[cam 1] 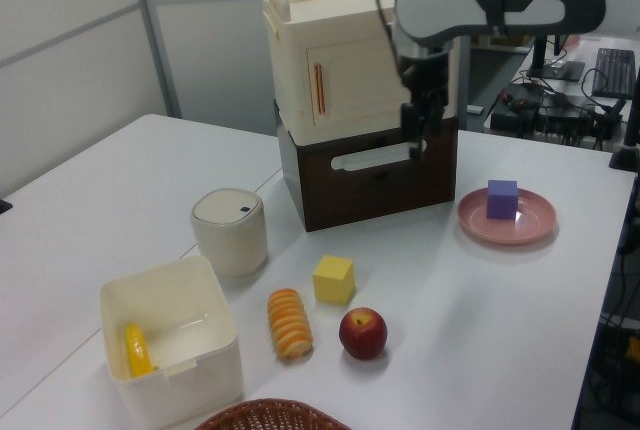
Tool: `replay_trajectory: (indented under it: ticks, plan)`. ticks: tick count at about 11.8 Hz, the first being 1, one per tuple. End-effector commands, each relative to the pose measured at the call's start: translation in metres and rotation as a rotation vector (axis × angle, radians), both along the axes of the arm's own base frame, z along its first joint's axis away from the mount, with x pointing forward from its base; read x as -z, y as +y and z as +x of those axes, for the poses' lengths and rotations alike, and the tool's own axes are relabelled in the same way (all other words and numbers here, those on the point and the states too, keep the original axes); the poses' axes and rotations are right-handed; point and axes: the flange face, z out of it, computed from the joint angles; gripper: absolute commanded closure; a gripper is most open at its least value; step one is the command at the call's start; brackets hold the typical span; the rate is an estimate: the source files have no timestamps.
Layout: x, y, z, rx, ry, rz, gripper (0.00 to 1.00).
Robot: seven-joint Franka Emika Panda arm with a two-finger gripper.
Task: Put the purple cube on the table
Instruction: 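Move the gripper over the purple cube on the pink plate, then lower the gripper and close it on the purple cube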
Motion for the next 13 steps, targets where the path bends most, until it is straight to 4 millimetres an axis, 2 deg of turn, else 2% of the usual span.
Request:
replay_trajectory:
  ticks: [1, 5, 6, 9, 13]
  plan:
    - [0.023, -0.087, -0.027, -0.043, -0.058, -0.017, 0.0]
    - [0.096, -0.207, -0.056, -0.102, -0.05, -0.018, 0.0]
    - [0.111, -0.223, -0.059, -0.098, -0.055, -0.023, 0.0]
    - [0.161, -0.257, -0.059, -0.11, -0.023, -0.064, 0.0]
    - [0.206, -0.258, -0.056, -0.129, 0.028, -0.017, 0.0]
